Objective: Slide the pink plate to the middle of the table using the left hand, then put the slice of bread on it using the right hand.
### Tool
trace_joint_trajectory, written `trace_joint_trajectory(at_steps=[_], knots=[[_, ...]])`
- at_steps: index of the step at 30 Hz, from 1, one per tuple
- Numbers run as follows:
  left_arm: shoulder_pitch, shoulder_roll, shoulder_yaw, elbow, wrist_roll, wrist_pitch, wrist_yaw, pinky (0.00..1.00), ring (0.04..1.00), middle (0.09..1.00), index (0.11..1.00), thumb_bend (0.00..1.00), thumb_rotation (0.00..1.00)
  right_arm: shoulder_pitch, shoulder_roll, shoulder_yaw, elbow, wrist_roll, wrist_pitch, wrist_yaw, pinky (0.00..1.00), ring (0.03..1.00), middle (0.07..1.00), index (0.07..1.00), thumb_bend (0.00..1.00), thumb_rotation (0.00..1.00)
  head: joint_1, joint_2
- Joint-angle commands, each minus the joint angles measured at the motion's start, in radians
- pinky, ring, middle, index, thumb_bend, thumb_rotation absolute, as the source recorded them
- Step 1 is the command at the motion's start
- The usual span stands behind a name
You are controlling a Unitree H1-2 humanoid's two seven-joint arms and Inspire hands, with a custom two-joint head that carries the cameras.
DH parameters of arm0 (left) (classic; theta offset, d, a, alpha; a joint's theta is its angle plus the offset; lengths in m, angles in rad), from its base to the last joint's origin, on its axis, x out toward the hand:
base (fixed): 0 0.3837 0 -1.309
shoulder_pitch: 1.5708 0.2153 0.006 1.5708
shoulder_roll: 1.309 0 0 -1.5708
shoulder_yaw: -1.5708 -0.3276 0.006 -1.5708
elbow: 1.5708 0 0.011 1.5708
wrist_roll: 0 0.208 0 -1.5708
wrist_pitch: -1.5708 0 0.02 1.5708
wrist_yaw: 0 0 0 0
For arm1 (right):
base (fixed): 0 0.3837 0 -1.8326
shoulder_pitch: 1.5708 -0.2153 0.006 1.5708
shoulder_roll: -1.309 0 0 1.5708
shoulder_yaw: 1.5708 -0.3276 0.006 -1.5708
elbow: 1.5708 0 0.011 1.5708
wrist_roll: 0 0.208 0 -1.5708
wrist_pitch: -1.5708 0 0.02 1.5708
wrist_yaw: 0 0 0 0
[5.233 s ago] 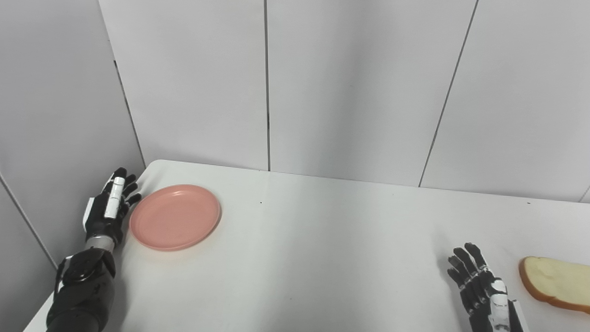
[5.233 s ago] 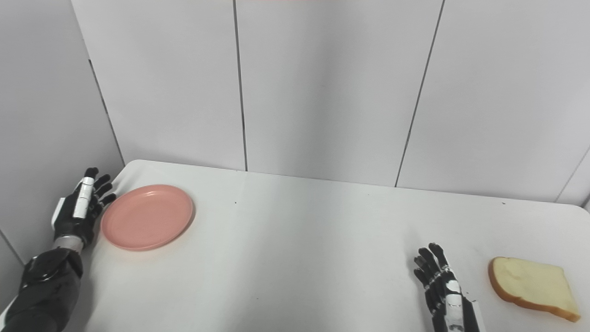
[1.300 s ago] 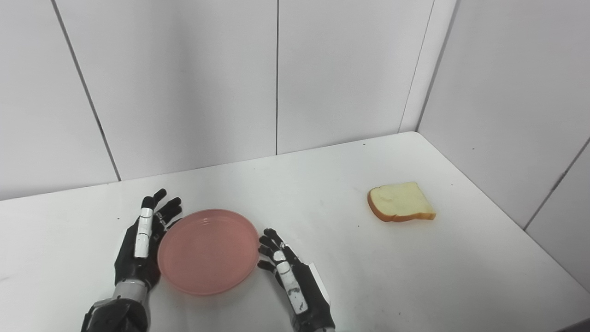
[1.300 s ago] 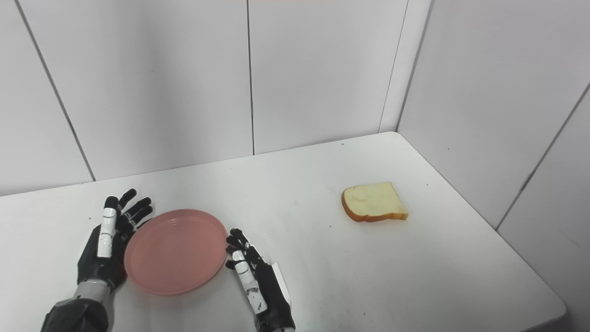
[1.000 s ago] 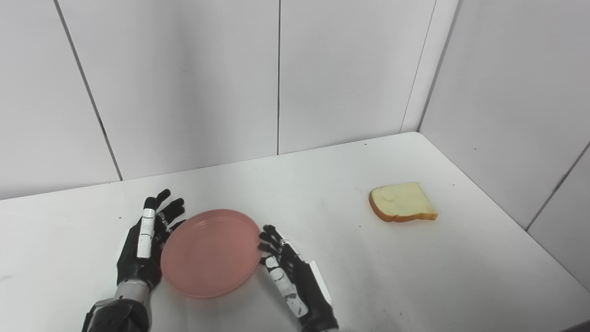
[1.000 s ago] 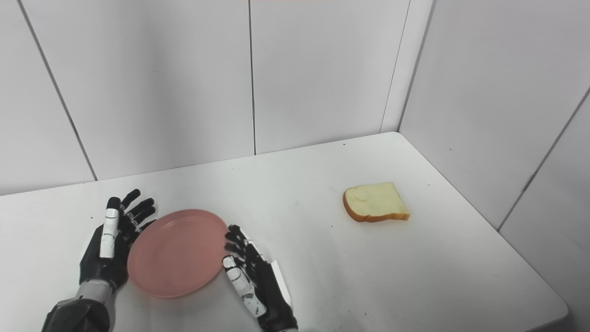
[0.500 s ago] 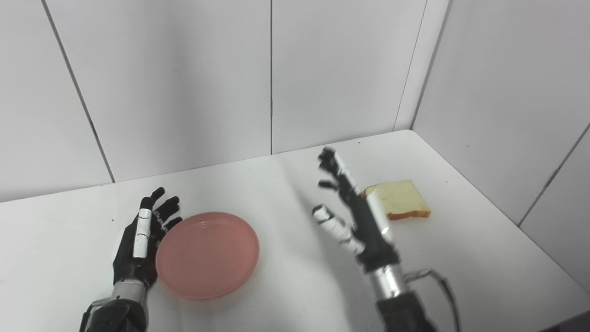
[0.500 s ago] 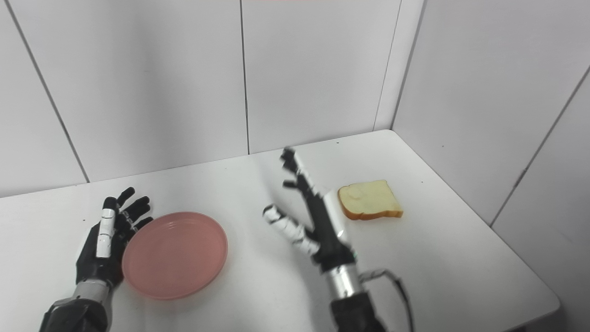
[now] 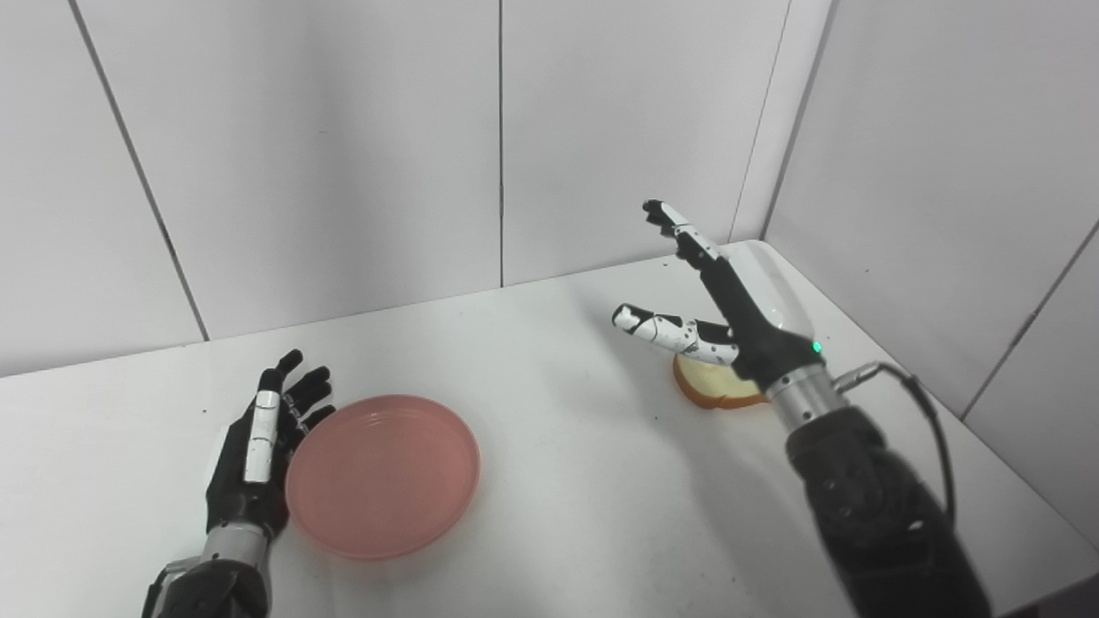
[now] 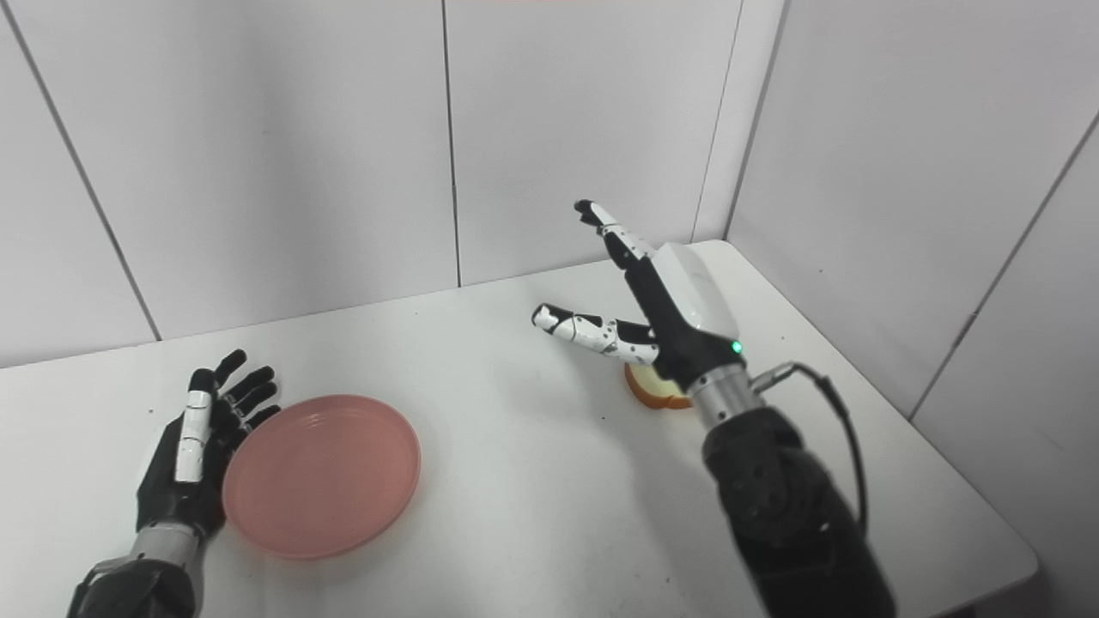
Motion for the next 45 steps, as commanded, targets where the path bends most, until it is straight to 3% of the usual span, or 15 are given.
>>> trace_joint_trajectory(at_steps=[1,8,10,15,19,25,31,37,40,45], knots=[[0.026,-0.003,-0.005,0.035,0.003,0.049,0.004,0.79,0.847,0.801,0.87,0.77,0.87,-0.058,-0.097,0.029,0.005,-0.055,0.047,0.095,0.78,0.885,0.896,0.908,1.0,0.71,0.003,0.001],[0.031,-0.003,-0.008,0.027,0.009,0.062,0.009,0.79,0.847,0.803,0.872,0.78,0.87,-0.096,-0.271,0.13,0.109,-0.133,0.031,0.262,0.91,0.908,0.884,0.868,1.0,0.53,0.009,0.003],[0.031,-0.002,-0.007,0.027,0.008,0.064,0.009,0.79,0.847,0.807,0.877,0.79,0.87,-0.108,-0.304,0.154,0.142,-0.147,0.019,0.297,0.97,0.921,0.889,0.861,1.0,0.45,0.009,0.003],[0.03,0.0,-0.006,0.032,0.006,0.062,0.007,0.79,0.846,0.804,0.883,0.78,0.87,-0.138,-0.352,0.191,0.226,-0.143,-0.018,0.347,1.0,0.946,0.913,0.86,1.0,0.43,0.009,0.004],[0.027,0.0,-0.007,0.039,0.007,0.059,0.003,0.79,0.853,0.811,0.885,0.77,0.87,-0.162,-0.368,0.208,0.296,-0.119,-0.052,0.369,1.0,0.963,0.926,0.865,1.0,0.4,0.01,0.006],[0.035,-0.003,-0.009,0.026,0.007,0.075,0.008,0.79,0.863,0.823,0.899,0.77,0.87,-0.202,-0.372,0.255,0.376,-0.139,-0.063,0.403,1.0,0.981,0.944,0.881,1.0,0.31,0.014,0.011],[0.038,-0.006,-0.005,0.021,0.001,0.09,0.008,0.79,0.864,0.825,0.9,0.77,0.88,-0.239,-0.371,0.291,0.456,-0.156,-0.062,0.416,1.0,0.99,0.957,0.889,1.0,0.3,0.018,0.013],[0.04,-0.008,-0.008,0.023,0.003,0.087,0.008,0.79,0.872,0.824,0.911,0.76,0.89,-0.243,-0.353,0.295,0.536,-0.148,-0.133,0.35,1.0,0.968,0.933,0.875,1.0,0.29,0.023,0.013],[0.042,-0.008,-0.008,0.022,0.004,0.089,0.009,0.79,0.863,0.819,0.913,0.76,0.88,-0.249,-0.341,0.318,0.59,-0.175,-0.179,0.304,1.0,0.957,0.922,0.865,1.0,0.29,0.026,0.015],[0.046,-0.008,-0.009,0.012,0.006,0.092,0.011,0.78,0.859,0.822,0.915,0.76,0.87,-0.284,-0.329,0.368,0.654,-0.22,-0.19,0.297,1.0,0.976,0.939,0.877,1.0,0.29,0.028,0.018]])
